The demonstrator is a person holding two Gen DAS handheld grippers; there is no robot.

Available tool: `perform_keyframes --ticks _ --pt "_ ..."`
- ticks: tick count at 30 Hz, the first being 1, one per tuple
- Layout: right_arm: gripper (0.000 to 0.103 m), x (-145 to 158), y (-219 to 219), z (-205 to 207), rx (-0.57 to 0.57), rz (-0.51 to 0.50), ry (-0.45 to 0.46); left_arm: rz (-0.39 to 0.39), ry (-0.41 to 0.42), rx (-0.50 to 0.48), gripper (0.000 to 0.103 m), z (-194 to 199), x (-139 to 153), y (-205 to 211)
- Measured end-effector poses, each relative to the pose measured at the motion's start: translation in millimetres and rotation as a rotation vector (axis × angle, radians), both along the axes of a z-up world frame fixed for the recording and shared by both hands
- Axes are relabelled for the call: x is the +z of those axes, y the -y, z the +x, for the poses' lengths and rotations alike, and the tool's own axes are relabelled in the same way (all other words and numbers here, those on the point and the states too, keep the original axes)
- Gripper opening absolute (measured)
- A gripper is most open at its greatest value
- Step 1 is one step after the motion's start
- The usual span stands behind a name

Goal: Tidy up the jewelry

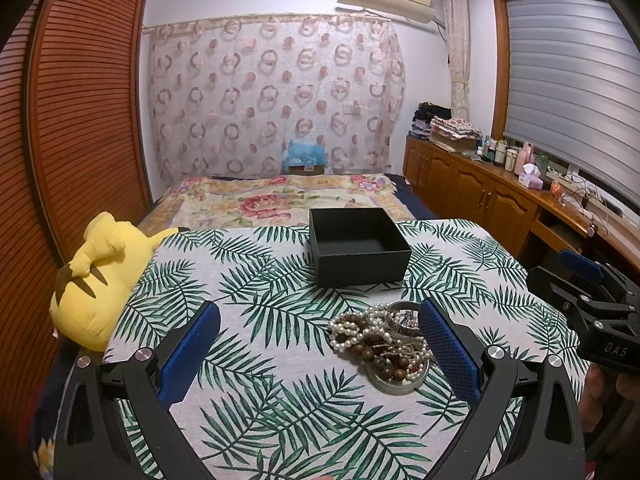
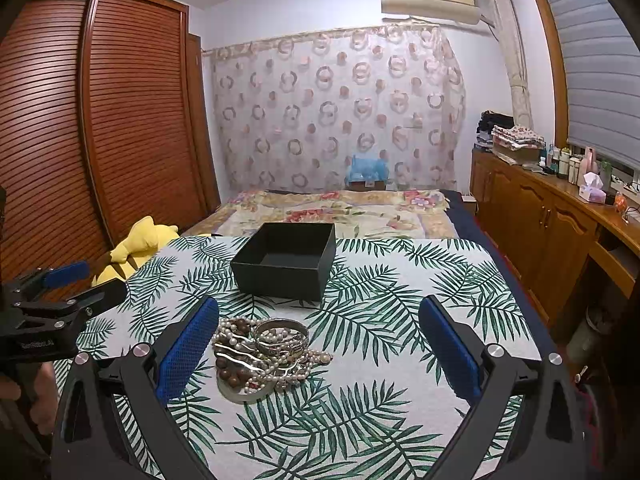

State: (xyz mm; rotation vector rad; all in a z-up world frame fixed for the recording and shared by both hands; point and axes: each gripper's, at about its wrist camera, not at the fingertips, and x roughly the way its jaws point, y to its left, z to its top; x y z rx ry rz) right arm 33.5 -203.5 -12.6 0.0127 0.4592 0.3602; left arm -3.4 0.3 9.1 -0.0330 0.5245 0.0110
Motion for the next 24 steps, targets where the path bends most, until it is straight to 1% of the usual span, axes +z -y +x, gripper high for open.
perform_keyframes --ticks 16,24 --pt "0.101 0.1 -0.3 -0.4 0.000 0.001 0.000 -0.004 -0.002 0.000 0.096 0.8 -2.6 -0.5" --pt "0.101 -1.7 -1.2 2.1 0.020 0.003 -0.013 -0.008 -0.034 -0.006 0.096 6.1 -15.9 -3.2"
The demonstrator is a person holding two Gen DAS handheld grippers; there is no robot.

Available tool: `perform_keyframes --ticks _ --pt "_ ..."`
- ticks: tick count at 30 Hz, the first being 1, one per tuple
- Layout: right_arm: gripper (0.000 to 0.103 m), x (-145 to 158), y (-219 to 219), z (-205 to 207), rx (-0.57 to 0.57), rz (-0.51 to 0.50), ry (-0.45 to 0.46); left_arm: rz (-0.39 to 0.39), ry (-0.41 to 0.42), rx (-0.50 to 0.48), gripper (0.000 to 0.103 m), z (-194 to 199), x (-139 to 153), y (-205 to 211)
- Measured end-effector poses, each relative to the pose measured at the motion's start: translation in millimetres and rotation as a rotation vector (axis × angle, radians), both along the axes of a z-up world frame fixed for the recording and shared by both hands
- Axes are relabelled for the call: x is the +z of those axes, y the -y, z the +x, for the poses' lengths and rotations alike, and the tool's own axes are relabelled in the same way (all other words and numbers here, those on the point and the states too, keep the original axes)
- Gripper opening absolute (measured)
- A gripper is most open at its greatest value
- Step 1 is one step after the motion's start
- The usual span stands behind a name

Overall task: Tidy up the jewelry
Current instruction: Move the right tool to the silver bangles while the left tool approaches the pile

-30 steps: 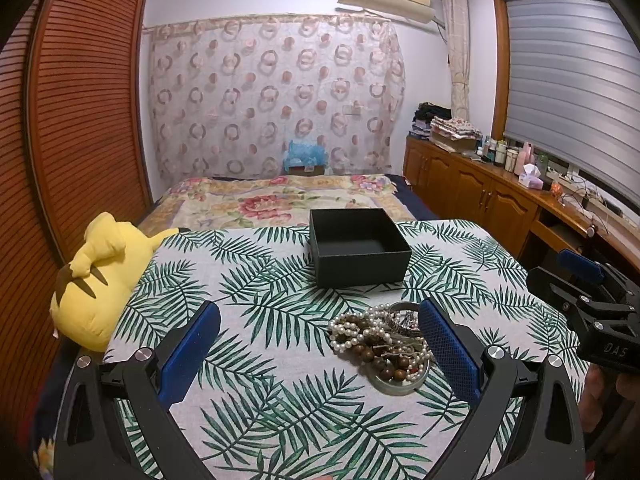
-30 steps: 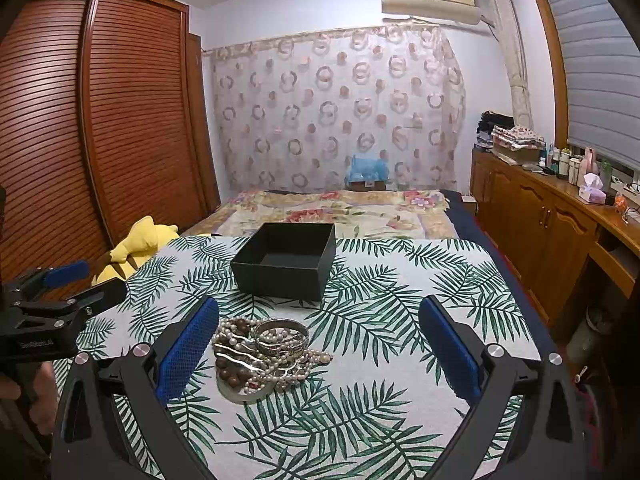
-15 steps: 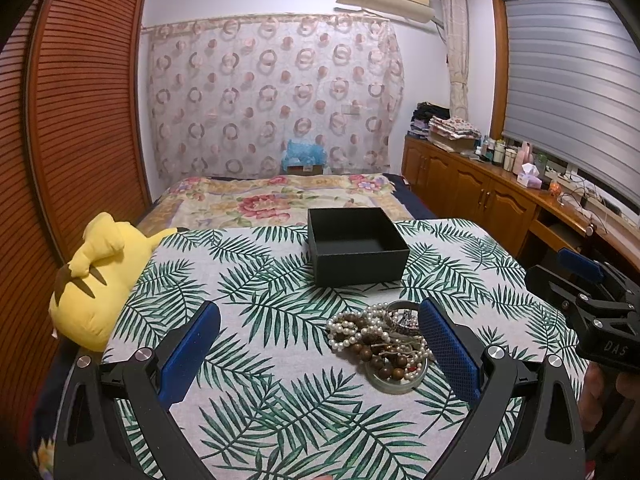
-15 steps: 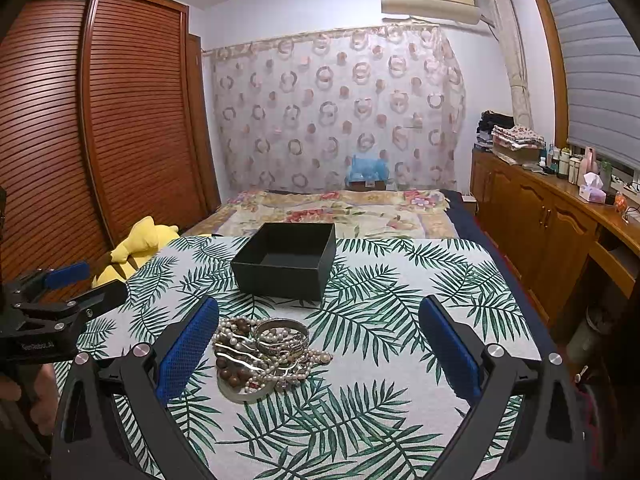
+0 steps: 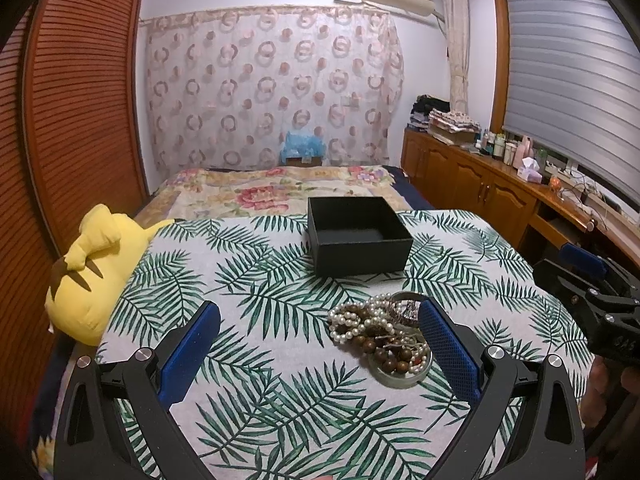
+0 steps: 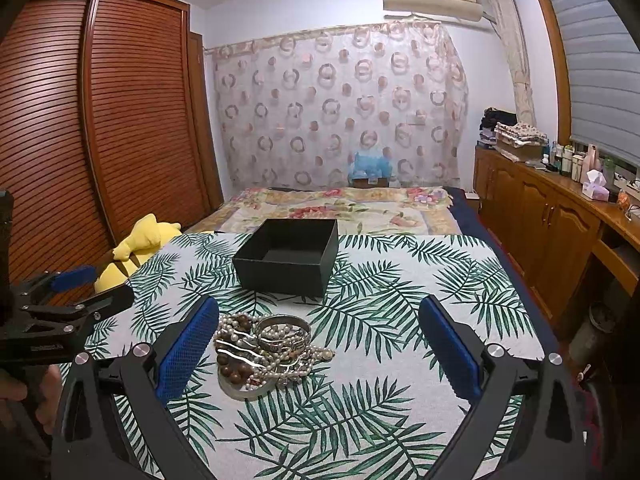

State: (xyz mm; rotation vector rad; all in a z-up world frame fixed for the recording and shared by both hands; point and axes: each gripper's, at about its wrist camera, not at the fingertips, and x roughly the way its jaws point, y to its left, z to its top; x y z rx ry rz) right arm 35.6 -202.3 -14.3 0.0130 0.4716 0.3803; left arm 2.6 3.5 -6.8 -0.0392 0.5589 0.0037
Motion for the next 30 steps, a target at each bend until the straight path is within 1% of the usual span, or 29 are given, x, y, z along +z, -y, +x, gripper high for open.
perform_keyframes --ticks 8,13,20,25,27,30 --pt "0.101 -16.3 2.1 8.9 0.034 -0.012 -0.016 -0.011 -0.048 -0.016 0.096 10.5 -17.8 -6.6" --pt "0.100 -27.2 1.2 18.6 0.070 -0.022 -0.044 -0.018 -0.079 -0.033 0.096 16.1 -27.1 -10.5" --pt "0.090 -48.4 -18.0 46.5 0.161 -0.080 -0.125 -0.019 -0.130 -0.057 0.096 25.4 -40.1 -14.3" --pt "0.088 -66.3 -36.5 72.6 0.222 -0.123 -0.195 -0.019 -0.165 -0.084 0.096 32.6 -52.4 -16.7" --pt "0.083 -73.0 -42.9 83.0 0.249 -0.124 -0.231 -0.025 -0.182 -0.095 0.096 36.3 -58.4 -18.0" --pt "0.082 -81.0 -52.5 96.8 0.284 -0.129 -0.276 -0.033 -0.207 -0.105 0.096 42.1 -66.3 -21.5"
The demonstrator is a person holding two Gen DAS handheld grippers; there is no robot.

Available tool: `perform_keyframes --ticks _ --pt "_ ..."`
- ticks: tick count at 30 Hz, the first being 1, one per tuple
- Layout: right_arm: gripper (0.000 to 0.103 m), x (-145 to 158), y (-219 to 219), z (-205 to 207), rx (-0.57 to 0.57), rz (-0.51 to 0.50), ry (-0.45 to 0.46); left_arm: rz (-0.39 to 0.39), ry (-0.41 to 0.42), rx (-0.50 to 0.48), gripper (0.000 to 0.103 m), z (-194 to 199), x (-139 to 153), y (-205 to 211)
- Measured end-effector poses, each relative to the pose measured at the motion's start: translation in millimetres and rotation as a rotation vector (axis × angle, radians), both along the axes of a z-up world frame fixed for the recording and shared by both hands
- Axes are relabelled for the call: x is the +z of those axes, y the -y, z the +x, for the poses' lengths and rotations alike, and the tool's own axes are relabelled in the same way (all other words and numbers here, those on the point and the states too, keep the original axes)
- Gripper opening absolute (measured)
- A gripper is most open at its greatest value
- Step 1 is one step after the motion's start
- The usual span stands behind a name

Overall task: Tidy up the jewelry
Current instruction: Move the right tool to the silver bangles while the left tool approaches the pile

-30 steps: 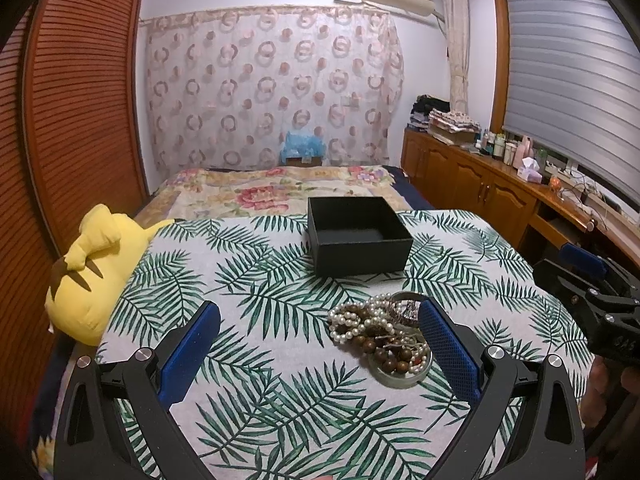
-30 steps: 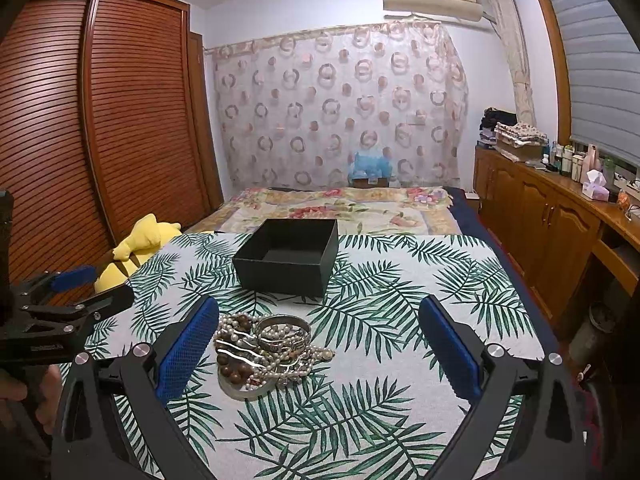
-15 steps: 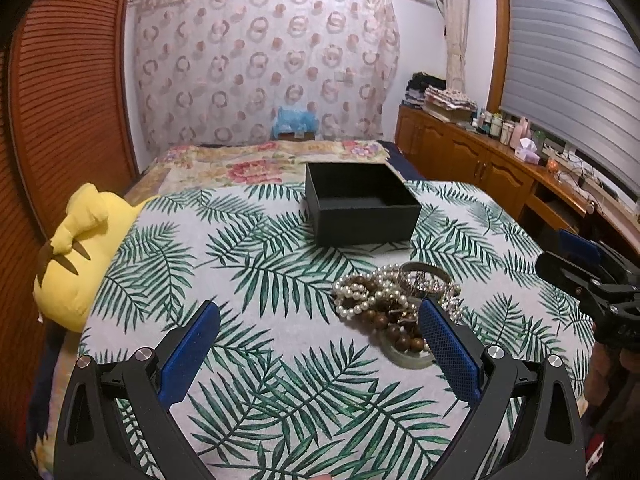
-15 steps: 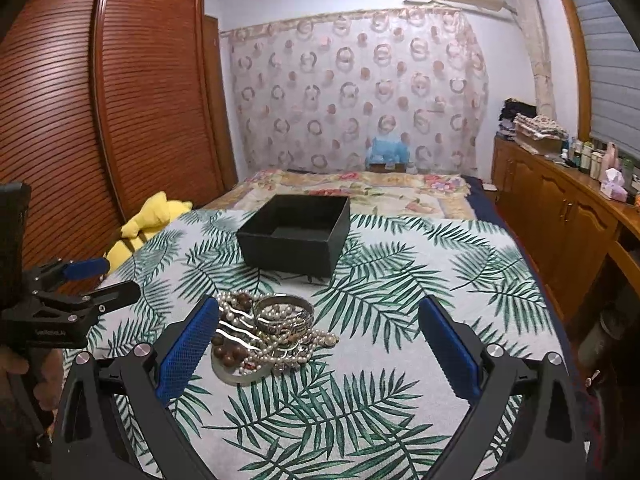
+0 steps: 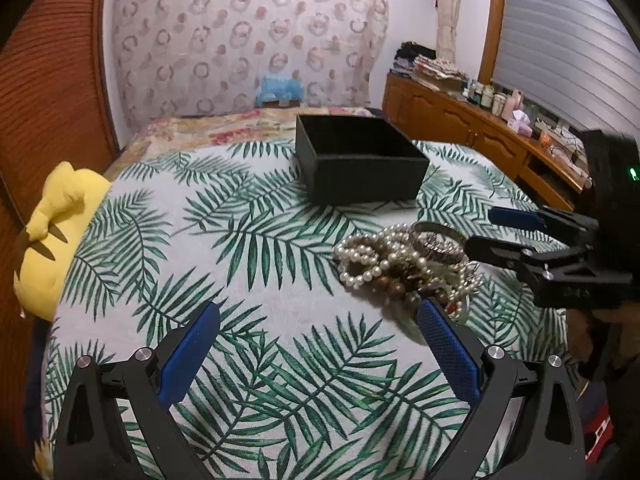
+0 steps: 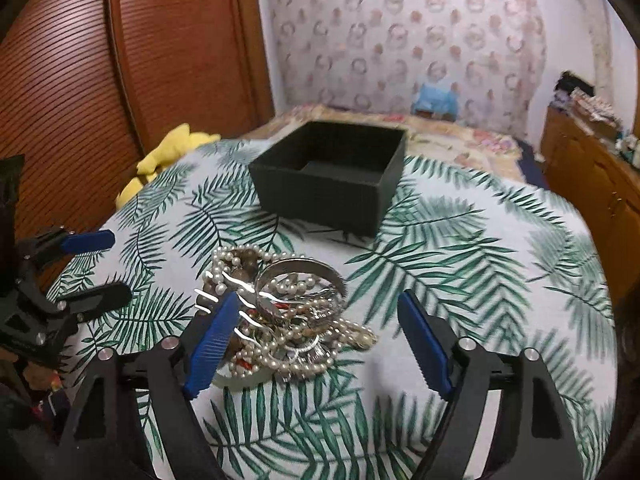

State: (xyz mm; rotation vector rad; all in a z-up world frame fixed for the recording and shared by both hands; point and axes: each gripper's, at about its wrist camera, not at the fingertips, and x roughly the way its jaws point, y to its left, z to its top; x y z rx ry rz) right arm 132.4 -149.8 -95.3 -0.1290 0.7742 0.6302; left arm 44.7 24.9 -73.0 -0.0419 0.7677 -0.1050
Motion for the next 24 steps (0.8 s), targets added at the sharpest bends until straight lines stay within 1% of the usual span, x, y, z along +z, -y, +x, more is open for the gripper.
perform_keyframes --ticks 2,3,4,5,7,10,11,12,14,16,21,24 --pt "0.081 -4.4 -5.5 7.0 0.017 -0.007 -0.023 0.000 -0.010 -0.015 0.095 3.4 -4.4 -1.5" --pt "0.081 -6.1 -7.4 8.6 0.025 -0.009 -0.032 0.002 -0.014 -0.020 0.092 4.8 -5.5 -1.5" --pt "0.080 -8.6 -10.2 12.2 0.036 -0.012 -0.045 -0.002 -0.028 -0.035 0.085 8.5 -8.2 -1.7" --pt "0.079 -9.9 -10.8 14.5 0.038 -0.015 -0.053 -0.004 -0.040 -0.044 0.082 11.6 -10.2 -1.7" --pt "0.077 -13.2 -13.2 20.0 0.043 -0.023 -0.072 -0.002 -0.054 -0.061 0.072 17.4 -13.4 -1.3" --pt "0.074 -20.0 -18.7 26.0 0.064 -0.027 -0.109 0.002 -0.068 -0.093 0.065 24.5 -16.7 2.6" --pt "0.071 -21.3 -18.8 27.1 0.072 -0.024 -0.116 0.006 -0.072 -0.108 0.063 27.1 -18.4 5.1" --pt "0.066 -21.6 -19.1 28.3 0.080 -0.015 -0.122 0.021 -0.077 -0.115 0.057 30.5 -20.4 8.0" --pt "0.064 -21.2 -18.7 30.0 0.078 -0.008 -0.124 0.056 -0.086 -0.121 0.052 37.1 -23.6 13.5" --pt "0.064 -20.3 -17.3 28.9 0.076 -0.008 -0.119 0.074 -0.093 -0.133 0.042 42.4 -25.6 17.2" --pt "0.063 -12.0 -10.3 21.6 0.070 0.002 -0.089 0.106 -0.077 -0.161 0.035 48.9 -23.1 25.2" --pt "0.063 -5.0 -4.3 18.1 0.064 0.008 -0.071 0.125 -0.074 -0.177 0.034 53.6 -24.0 31.1"
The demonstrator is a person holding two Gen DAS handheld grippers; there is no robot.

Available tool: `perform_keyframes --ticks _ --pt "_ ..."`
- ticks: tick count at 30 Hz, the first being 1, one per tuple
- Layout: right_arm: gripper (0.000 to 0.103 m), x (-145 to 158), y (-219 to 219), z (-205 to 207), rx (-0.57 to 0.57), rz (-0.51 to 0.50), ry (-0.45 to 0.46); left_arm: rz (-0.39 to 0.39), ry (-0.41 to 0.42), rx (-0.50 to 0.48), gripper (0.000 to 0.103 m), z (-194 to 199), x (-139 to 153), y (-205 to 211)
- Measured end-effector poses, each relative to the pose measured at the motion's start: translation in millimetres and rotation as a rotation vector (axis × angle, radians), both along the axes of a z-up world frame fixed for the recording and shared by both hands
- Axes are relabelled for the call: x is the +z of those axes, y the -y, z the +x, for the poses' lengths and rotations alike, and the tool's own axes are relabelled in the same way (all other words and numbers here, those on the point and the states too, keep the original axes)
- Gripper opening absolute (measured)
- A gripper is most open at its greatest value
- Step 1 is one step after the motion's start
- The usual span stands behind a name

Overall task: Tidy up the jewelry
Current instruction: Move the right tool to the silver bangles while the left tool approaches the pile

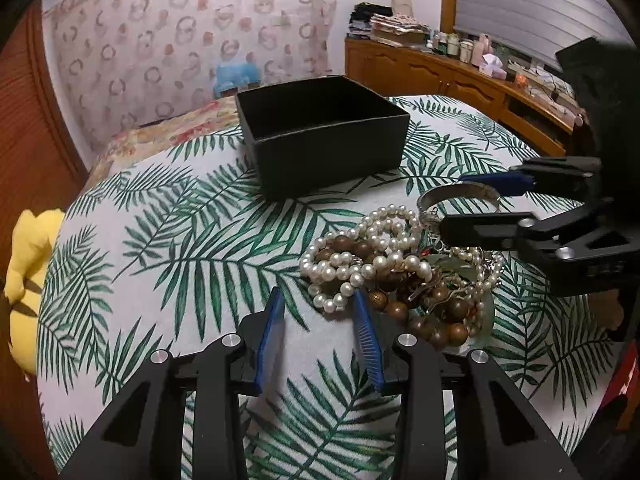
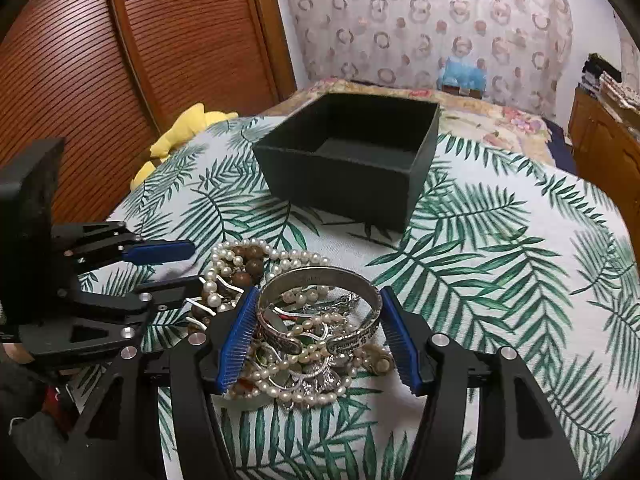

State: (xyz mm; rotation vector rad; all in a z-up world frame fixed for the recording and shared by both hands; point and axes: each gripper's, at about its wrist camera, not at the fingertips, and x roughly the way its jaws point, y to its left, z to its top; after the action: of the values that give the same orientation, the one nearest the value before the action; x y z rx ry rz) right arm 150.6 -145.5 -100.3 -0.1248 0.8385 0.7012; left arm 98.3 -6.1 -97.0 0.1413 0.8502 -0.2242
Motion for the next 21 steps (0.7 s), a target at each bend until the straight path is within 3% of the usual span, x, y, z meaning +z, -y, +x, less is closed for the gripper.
perform_keyframes --ticks 5,13,21 --pt "0.064 8.9 8.9 -5.6 -0.009 0.015 0.020 0.000 0.005 -0.028 0.025 7.7 -0.7 7.0" --pt "0.064 12.5 15.9 -9.6 -0.020 0.020 0.036 -0.038 0.000 -0.050 0.000 13.4 -2.8 9.0" --pt "0.064 11.1 18.9 -13.3 -0.020 0.022 0.039 -0.077 0.071 0.013 0.000 13.1 23.8 -14.4"
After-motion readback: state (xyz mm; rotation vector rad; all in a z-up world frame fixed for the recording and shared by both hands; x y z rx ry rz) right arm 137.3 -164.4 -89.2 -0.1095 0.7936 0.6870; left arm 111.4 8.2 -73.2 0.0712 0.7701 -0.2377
